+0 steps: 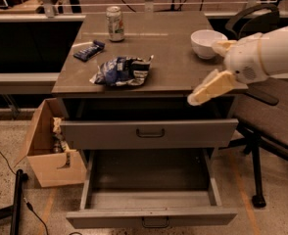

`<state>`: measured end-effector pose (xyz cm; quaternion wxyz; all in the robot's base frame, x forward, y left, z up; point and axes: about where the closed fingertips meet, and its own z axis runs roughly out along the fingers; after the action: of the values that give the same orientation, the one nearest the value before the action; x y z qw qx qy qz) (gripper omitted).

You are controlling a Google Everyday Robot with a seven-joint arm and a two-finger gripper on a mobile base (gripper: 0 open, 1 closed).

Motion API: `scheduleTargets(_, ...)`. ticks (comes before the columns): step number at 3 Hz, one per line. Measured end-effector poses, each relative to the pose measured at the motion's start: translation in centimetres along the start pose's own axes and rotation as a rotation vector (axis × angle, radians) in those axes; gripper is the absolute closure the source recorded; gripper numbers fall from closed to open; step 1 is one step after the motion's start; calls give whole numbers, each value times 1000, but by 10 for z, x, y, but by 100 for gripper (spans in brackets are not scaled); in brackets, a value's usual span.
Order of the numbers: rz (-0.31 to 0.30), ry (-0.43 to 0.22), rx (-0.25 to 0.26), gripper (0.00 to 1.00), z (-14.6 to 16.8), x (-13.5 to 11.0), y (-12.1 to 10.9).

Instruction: Place blue chip bag into white bowl

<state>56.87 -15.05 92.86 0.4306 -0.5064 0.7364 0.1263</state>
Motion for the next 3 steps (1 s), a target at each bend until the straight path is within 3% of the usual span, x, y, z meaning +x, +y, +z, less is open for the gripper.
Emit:
scheduleTargets(1,16,-116,29,0,36,-9,-12)
scheduleTargets(2,103,-163,15,0,95,-34,-13)
scheduleTargets(3,115,-165,6,0,99,-38,-11)
